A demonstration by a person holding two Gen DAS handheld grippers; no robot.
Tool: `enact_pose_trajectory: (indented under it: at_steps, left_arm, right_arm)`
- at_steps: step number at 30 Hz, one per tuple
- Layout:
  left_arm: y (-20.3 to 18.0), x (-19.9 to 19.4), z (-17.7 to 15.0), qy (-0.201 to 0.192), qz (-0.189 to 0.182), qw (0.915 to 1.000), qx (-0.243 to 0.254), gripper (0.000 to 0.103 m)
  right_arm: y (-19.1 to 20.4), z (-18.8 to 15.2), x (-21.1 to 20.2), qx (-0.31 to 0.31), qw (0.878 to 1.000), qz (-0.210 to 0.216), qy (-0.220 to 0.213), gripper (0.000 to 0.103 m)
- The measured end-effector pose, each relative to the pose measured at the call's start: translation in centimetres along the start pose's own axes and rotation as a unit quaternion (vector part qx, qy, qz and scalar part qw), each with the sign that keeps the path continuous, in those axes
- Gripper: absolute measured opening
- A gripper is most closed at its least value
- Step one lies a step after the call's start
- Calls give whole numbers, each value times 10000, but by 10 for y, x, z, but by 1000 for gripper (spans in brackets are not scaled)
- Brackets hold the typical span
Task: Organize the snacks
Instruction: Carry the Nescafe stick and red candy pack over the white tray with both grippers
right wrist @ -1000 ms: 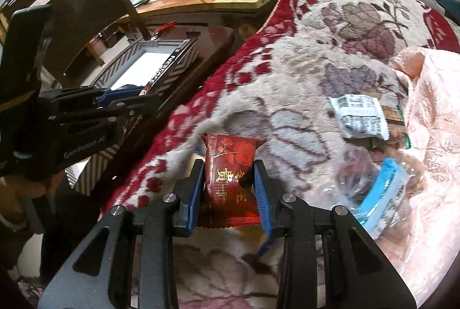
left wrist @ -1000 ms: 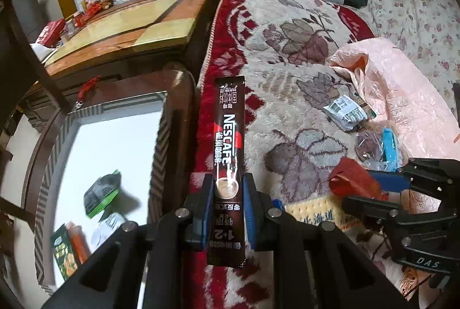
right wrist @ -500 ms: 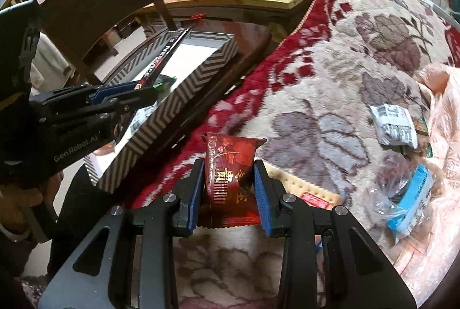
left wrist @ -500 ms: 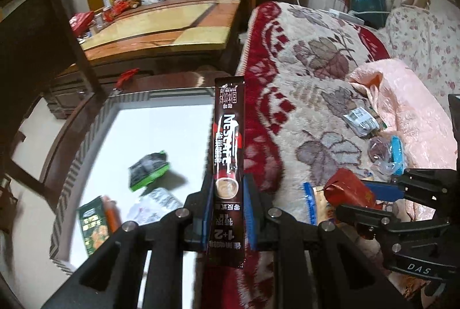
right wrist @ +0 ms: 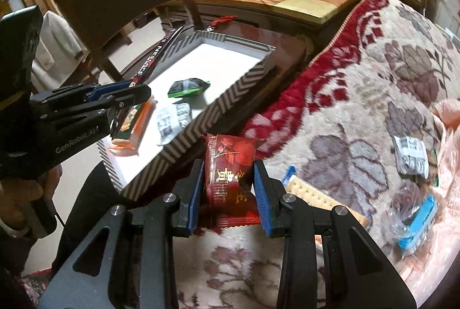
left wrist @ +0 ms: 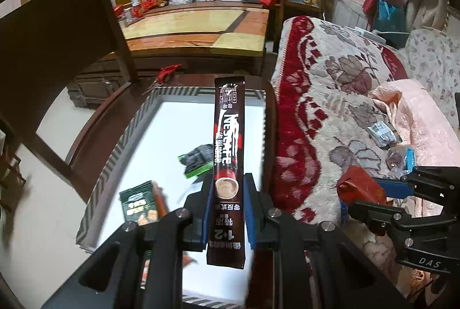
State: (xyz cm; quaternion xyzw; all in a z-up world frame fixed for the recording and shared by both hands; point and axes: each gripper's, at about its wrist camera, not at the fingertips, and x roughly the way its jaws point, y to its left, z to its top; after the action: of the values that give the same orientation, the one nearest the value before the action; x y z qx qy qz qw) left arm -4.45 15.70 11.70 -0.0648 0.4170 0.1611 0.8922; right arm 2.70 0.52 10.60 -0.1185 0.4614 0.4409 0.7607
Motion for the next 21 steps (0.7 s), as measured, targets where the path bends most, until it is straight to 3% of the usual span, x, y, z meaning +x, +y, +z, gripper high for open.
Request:
enact_pose_trajectory:
  at_steps: [21]
  left_arm:
    - [44, -10, -20, 17, 197, 9989, -424, 21]
  right_arm:
    - [55, 24, 21, -554, 9983, 153, 135, 32]
